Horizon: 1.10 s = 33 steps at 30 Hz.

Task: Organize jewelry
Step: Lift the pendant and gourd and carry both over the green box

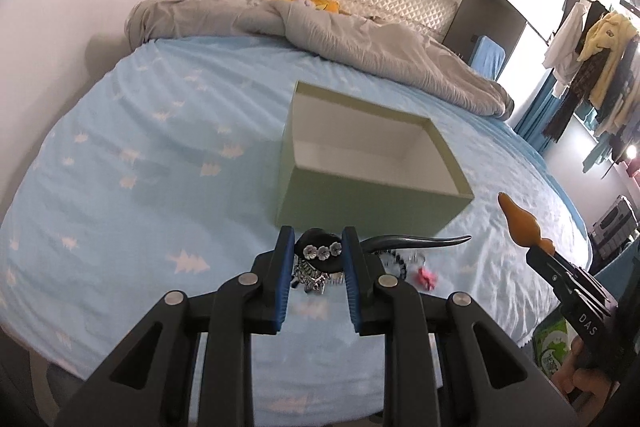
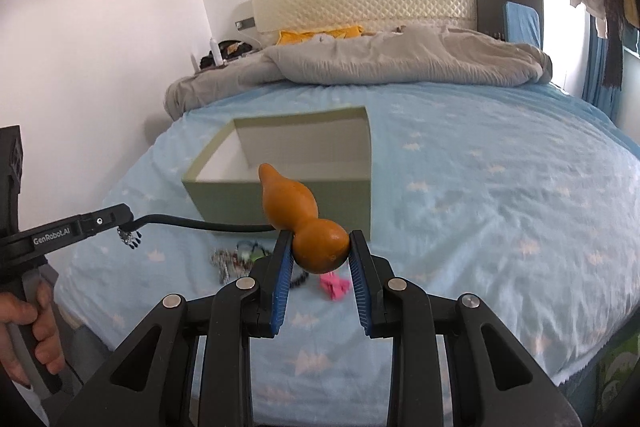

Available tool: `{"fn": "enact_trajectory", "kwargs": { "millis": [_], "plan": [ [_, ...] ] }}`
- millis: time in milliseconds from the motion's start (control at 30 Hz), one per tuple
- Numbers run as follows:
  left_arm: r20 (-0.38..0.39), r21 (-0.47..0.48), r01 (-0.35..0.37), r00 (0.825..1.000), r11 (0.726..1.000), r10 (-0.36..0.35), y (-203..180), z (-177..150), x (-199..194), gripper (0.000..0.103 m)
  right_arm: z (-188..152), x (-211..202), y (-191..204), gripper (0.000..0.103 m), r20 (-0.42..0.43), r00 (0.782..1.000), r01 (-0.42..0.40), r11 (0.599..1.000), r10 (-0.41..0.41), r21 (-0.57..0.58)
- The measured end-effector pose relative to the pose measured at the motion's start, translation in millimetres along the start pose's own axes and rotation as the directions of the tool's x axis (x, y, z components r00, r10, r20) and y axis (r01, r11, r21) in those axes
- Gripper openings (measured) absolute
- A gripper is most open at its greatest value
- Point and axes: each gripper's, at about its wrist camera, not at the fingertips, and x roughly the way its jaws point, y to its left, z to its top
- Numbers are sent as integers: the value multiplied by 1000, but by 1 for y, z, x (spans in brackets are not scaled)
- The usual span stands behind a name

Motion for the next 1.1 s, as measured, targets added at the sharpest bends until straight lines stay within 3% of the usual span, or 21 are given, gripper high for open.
{"fn": "enact_trajectory", "kwargs": {
  "millis": [467,1100],
  "plan": [
    [33,34,-2,999,999,0,-11,61,37,24,56,44,3,25,-4,1000,15,1000,-15,-23],
    [-101,54,-8,995,999,13,-20,90,137,24,80,152,-6,25,-137,990,37,998,-42,-41]
  ]
}}
